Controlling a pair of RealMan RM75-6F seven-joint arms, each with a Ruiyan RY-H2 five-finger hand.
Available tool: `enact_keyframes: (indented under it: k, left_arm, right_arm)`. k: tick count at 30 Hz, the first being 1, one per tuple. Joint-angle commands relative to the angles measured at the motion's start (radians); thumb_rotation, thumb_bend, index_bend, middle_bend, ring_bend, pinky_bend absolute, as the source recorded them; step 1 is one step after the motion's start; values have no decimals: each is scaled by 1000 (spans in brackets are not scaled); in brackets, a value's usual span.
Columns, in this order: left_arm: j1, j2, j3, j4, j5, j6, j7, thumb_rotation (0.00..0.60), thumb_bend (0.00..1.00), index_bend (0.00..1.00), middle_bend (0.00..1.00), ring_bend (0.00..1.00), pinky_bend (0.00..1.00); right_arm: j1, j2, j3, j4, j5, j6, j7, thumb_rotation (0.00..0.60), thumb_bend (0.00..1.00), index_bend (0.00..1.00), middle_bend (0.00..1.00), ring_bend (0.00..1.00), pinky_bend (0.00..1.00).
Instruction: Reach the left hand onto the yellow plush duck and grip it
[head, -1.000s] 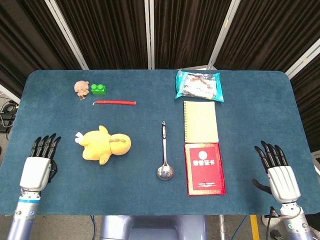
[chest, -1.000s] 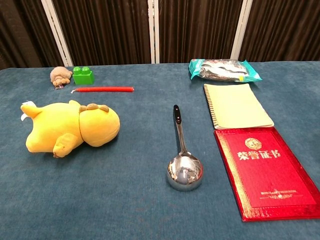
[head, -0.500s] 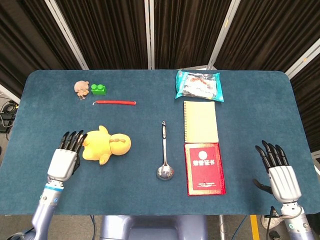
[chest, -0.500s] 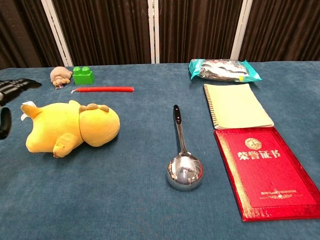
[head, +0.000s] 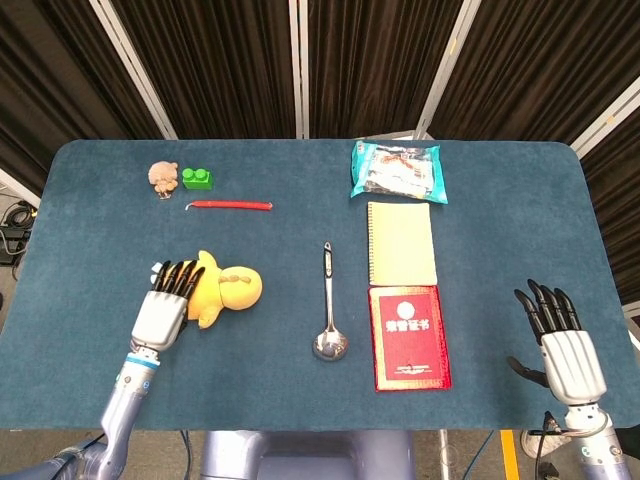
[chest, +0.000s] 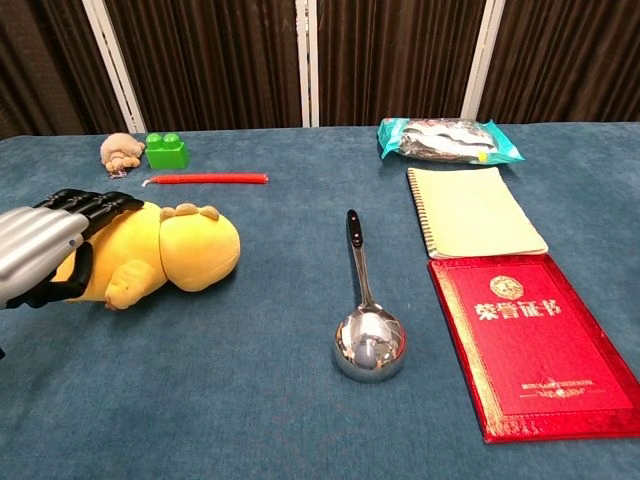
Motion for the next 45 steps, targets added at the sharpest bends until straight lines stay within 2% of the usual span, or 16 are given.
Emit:
enact_keyframes:
  k: [1, 11, 16, 22, 29, 41, 45]
  left_arm:
    - [-12, -18, -3, 16, -6, -7, 7, 600, 1000, 0, 0, 0, 0]
    - [-69, -95, -4, 66, -26, -60, 69, 600, 1000, 0, 0, 0, 0]
    - [-85, -123, 0, 51, -18, -50, 102, 600, 1000, 0, 0, 0, 0]
    - [-79, -103, 9, -8, 15, 10, 105, 600, 1000, 0, 0, 0, 0]
    - [-79, -64, 3, -69, 14, 29, 114, 600, 1000, 0, 0, 0, 0]
    - [-81, -84, 12, -15, -63, -40, 146, 600, 1000, 0, 0, 0, 0]
    - [-62, -75, 31, -3, -59, -21, 124, 600, 1000, 0, 0, 0, 0]
  right_arm:
    - [0, 1, 0, -1, 0, 0, 2, 600, 177, 0, 0, 0, 0]
    - [1, -1, -1, 0, 0, -4, -2, 600, 177, 0, 0, 0, 0]
    - [1, 0, 0, 0, 0, -4, 2, 600, 177, 0, 0, 0, 0]
    - [-1, 3, 0, -2, -1, 1, 6, 600, 176, 0, 0, 0, 0]
    - [0, 0, -2, -2, -5, 0, -4, 600, 177, 0, 0, 0, 0]
    - [1, 0, -2, -2, -1, -5, -2, 600, 177, 0, 0, 0, 0]
    - [1, 1, -2, -2, -1, -5, -2, 600, 177, 0, 0, 0, 0]
